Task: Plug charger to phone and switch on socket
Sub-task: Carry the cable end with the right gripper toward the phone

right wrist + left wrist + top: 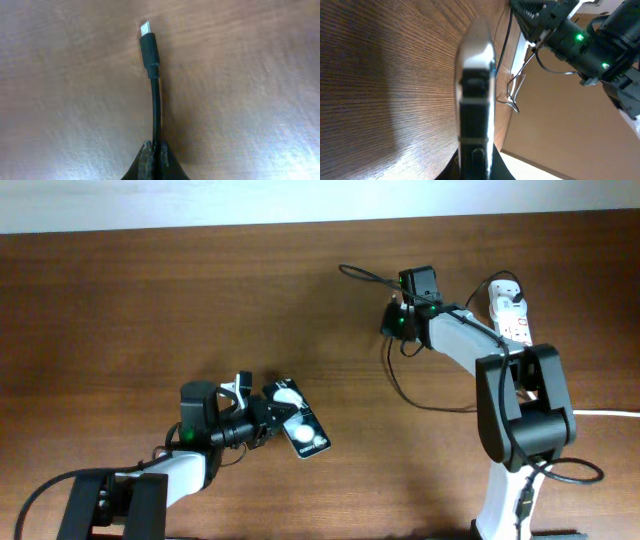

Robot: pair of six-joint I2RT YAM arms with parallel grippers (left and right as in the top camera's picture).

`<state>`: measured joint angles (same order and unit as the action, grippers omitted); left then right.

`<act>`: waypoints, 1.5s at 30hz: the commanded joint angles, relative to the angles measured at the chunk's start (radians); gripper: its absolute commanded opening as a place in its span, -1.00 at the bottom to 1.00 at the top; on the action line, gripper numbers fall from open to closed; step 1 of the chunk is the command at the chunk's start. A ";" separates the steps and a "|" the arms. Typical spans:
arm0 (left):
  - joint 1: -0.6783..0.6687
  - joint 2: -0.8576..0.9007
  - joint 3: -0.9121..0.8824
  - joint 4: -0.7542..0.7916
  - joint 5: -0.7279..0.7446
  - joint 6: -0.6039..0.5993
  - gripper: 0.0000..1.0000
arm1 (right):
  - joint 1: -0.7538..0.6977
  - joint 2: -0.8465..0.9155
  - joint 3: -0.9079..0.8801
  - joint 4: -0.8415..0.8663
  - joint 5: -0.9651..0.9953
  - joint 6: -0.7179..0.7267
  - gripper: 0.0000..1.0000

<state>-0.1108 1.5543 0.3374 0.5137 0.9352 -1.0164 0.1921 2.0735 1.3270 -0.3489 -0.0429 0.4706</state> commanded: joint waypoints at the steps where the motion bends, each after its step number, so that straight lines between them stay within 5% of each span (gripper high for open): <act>1: 0.000 0.001 0.006 0.010 0.047 0.031 -1.00 | -0.003 -0.144 -0.019 -0.095 -0.005 -0.022 -0.92; 9: 0.000 0.001 0.006 0.334 0.337 0.073 -1.00 | -0.003 -0.636 -0.019 -0.510 -0.259 -0.099 -0.92; 14: 0.000 0.001 0.006 0.362 0.327 0.024 -1.00 | -0.003 -0.881 -0.020 -0.745 -0.284 -0.112 -0.92; 19: 0.000 0.001 0.006 0.529 0.233 -0.215 -1.00 | -0.003 -1.097 -0.044 -0.859 -0.375 -0.122 -0.92; 24: 0.000 0.001 0.006 0.798 0.119 -0.481 -1.00 | -0.003 -1.328 -0.177 -0.882 -0.438 -0.095 -0.92; 28: -0.001 0.001 0.006 0.865 0.063 -0.612 -1.00 | -0.003 -1.449 -0.327 -0.835 -0.548 -0.088 -0.92; 40: -0.001 0.001 0.033 0.866 0.035 -0.658 -1.00 | 0.037 -1.463 -0.515 -0.683 -0.679 -0.124 -0.92; 45: 0.003 0.001 0.048 0.866 0.034 -0.658 -1.00 | 0.134 -1.403 -0.519 -0.586 -0.416 0.010 -0.92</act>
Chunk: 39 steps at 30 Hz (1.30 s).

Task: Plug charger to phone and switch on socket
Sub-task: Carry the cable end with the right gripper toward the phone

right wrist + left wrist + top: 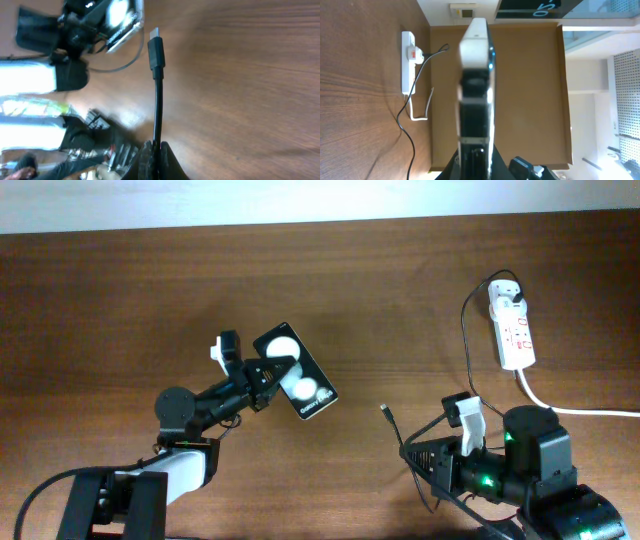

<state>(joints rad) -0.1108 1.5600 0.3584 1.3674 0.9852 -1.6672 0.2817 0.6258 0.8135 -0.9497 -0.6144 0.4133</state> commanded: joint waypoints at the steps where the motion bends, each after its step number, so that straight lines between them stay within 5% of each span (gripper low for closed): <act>1: 0.003 -0.005 0.028 0.012 -0.019 -0.007 -1.00 | 0.070 0.072 -0.006 0.014 0.188 0.067 -0.92; 7: 0.097 -0.005 0.028 0.012 -0.006 -0.008 -1.00 | 0.245 0.345 -0.006 0.040 0.392 0.123 -0.92; 17: 0.377 -0.005 0.028 0.011 0.253 -0.007 -1.00 | 0.308 0.838 -0.006 0.288 0.391 0.123 -0.88; 23: 0.424 -0.005 0.028 0.011 0.306 0.027 -1.00 | 0.308 0.891 -0.005 0.357 0.392 0.117 -0.21; 28: 0.424 -0.005 0.028 0.008 0.306 0.027 -1.00 | 0.308 0.898 -0.006 0.369 0.484 0.116 -0.05; 35: 0.424 -0.005 0.028 0.008 0.307 0.026 -1.00 | 0.308 0.980 -0.006 0.391 0.521 0.116 -0.16; 39: 0.424 -0.005 0.028 0.008 0.311 0.026 -1.00 | 0.308 0.995 -0.006 0.392 0.521 0.117 -0.63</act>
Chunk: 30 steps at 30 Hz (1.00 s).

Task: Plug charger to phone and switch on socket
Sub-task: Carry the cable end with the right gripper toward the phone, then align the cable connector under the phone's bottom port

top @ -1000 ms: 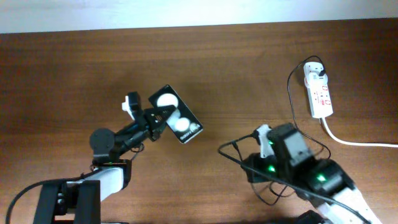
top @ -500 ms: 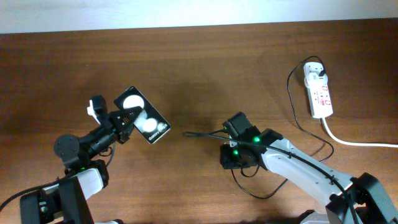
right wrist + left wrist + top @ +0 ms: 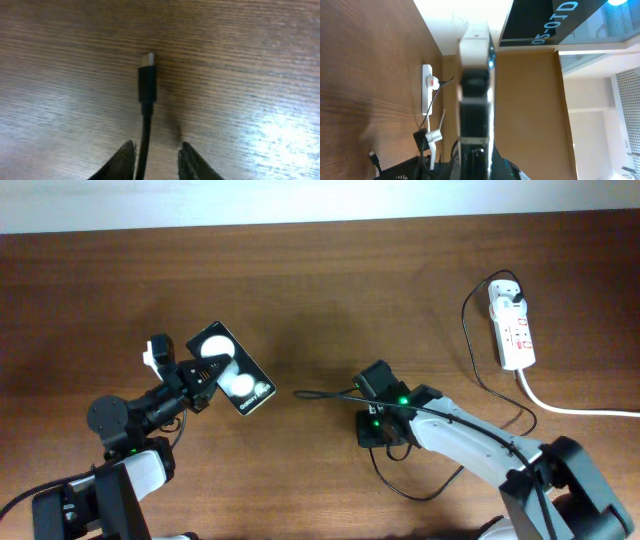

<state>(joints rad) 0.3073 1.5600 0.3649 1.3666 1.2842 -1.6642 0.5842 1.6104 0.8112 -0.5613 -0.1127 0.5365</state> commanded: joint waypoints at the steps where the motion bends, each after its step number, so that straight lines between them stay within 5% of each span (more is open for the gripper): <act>1: 0.006 -0.005 0.021 0.009 0.011 0.023 -1.00 | 0.006 0.010 -0.003 0.006 0.019 -0.007 -0.70; 3: 0.005 -0.005 0.021 0.009 0.017 0.023 -1.00 | 0.006 0.010 -0.003 0.004 0.014 -0.007 -0.92; 9: 0.005 -0.005 0.021 0.010 0.120 0.023 -1.00 | 0.005 -0.078 0.045 -0.083 -0.029 -0.008 -0.92; 16: -0.005 -0.005 0.021 0.010 0.189 0.011 -1.00 | 0.006 -0.607 0.045 -0.284 -0.143 -0.007 -0.92; 22: -0.222 -0.005 0.021 0.019 0.057 0.012 -1.00 | 0.006 -0.963 0.042 -0.363 -0.276 0.051 -0.92; 30: -0.446 -0.005 0.021 0.162 -0.228 0.014 -1.00 | 0.006 -1.019 -0.084 -0.282 -0.415 0.161 -0.92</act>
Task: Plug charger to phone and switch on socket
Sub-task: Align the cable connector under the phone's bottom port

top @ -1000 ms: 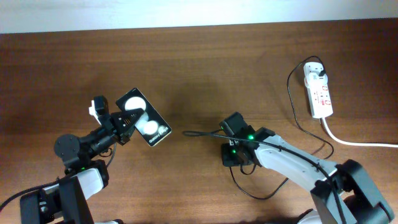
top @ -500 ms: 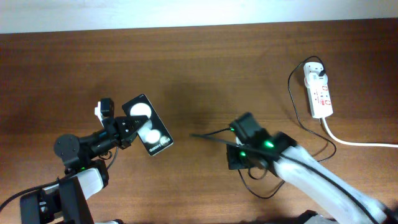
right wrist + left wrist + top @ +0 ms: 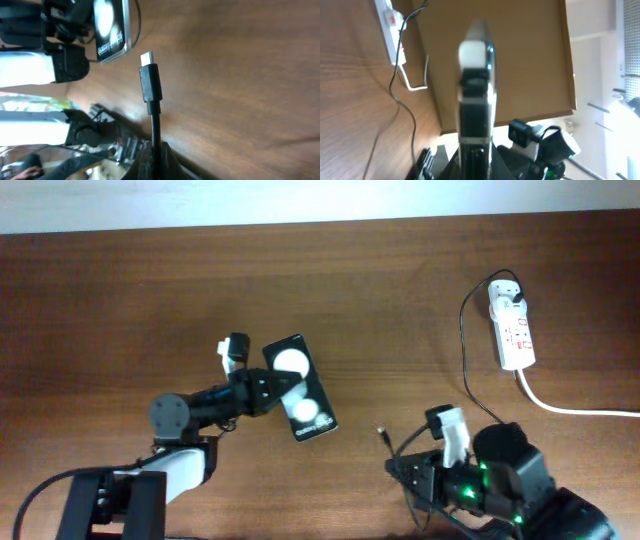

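Note:
My left gripper [image 3: 258,392] is shut on the black phone [image 3: 300,390], holding it off the table, its back with white circles facing up. The left wrist view shows the phone [image 3: 476,90] edge-on. My right gripper [image 3: 155,156] is shut on the black charger cable. The cable's plug [image 3: 150,82] sticks out ahead and points toward the phone [image 3: 111,30], with a gap between them. Overhead, the plug tip [image 3: 381,430] lies right of the phone. The white socket strip [image 3: 510,322] sits at the far right, with a charger plugged in.
A white mains lead [image 3: 585,411] runs from the strip off the right edge. The black charger cable [image 3: 464,340] trails down from the strip to my right arm. The table is brown wood [image 3: 150,300].
The phone in my left gripper has moved right, toward the table's middle. My right gripper, then open around the cable on the table, is now shut on it at the front right.
First my left gripper held the phone low near the table, and the right held the cable near the back. Then the phone was raised and the plug pointed at it. Later the phone was further left and the right gripper open. Now plug and phone face again.

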Robot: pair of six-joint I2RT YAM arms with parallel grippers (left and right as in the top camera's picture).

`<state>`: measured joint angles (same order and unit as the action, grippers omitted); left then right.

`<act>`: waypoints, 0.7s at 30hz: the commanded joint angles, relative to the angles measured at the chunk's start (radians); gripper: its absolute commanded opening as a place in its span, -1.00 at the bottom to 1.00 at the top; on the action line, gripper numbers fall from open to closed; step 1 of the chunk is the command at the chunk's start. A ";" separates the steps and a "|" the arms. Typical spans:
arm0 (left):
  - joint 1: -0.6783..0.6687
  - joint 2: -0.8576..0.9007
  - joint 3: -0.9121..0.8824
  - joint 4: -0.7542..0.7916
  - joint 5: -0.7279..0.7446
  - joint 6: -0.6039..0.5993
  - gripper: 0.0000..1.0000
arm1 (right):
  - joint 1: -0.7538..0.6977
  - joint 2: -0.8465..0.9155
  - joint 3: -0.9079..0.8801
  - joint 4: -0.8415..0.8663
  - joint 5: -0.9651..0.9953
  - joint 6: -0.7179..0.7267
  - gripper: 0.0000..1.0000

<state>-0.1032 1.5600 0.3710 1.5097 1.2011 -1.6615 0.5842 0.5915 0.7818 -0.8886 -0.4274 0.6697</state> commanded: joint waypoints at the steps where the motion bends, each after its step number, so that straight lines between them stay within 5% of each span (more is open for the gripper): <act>1: -0.044 -0.005 0.015 0.019 -0.162 0.021 -1.00 | 0.006 0.000 -0.066 0.068 -0.116 0.027 -0.92; 9: -0.054 -0.005 0.016 0.018 -0.229 0.040 -1.00 | 0.198 0.031 -0.068 0.134 0.191 0.014 -0.92; 16: -0.054 -0.005 0.016 0.018 -0.175 0.071 -1.00 | 0.471 0.237 -0.068 0.304 0.464 -0.014 -0.92; 21: -0.053 -0.005 0.016 0.018 -0.095 0.113 -1.00 | 0.487 0.308 -0.055 0.326 0.534 -0.006 -0.92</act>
<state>-0.1532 1.5600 0.3714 1.5120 1.0439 -1.6028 1.0641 0.8917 0.7166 -0.5739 0.0055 0.6697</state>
